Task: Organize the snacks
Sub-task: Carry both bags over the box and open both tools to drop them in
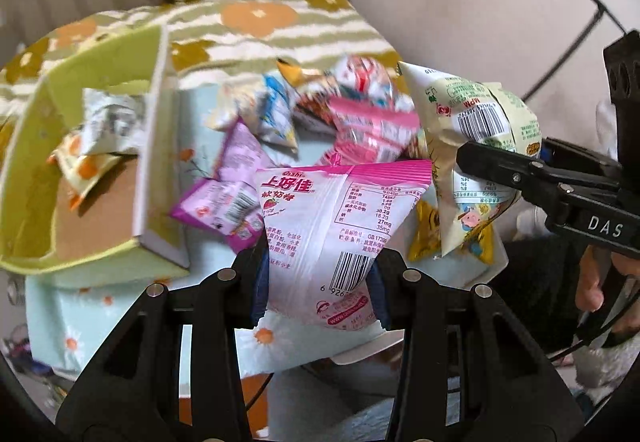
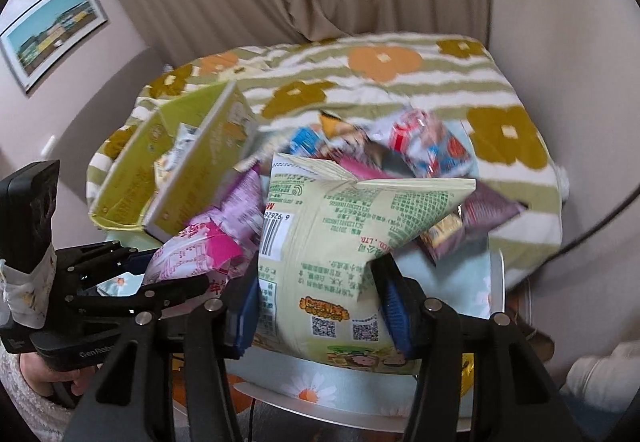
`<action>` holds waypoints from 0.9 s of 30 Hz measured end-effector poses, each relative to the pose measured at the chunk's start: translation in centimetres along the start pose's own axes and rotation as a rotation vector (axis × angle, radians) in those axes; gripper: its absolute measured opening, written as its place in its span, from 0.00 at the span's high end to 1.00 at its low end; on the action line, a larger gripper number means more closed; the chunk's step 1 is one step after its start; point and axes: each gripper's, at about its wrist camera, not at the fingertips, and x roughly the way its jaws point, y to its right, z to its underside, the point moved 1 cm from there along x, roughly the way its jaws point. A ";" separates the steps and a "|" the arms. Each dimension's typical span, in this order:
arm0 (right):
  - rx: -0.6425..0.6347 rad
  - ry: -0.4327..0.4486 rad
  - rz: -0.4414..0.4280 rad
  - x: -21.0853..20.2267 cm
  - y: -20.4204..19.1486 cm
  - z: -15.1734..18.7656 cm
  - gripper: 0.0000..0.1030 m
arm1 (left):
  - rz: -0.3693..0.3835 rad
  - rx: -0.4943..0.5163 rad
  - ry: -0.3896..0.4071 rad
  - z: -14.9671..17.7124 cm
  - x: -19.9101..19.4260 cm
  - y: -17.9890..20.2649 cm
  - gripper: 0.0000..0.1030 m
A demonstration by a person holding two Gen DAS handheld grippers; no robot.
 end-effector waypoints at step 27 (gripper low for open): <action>-0.139 0.062 -0.190 5.4 -18.3 -9.7 0.52 | -0.168 -0.256 0.138 -2.8 -8.5 -22.3 0.64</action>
